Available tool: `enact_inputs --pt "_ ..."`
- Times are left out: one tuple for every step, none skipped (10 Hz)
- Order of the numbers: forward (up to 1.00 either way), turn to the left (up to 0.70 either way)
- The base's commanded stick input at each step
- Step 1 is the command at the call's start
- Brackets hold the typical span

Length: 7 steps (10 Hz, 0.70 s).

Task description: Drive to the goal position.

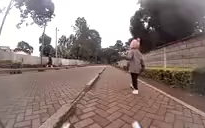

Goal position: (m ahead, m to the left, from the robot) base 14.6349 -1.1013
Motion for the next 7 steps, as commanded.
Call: enact_inputs --pt "0.0 0.0" --pt "0.0 0.0" --pt "0.1 0.0" --pt "0.32 0.0" --pt "0.5 0.0" --pt "0.5 0.0" --pt "0.5 0.0"
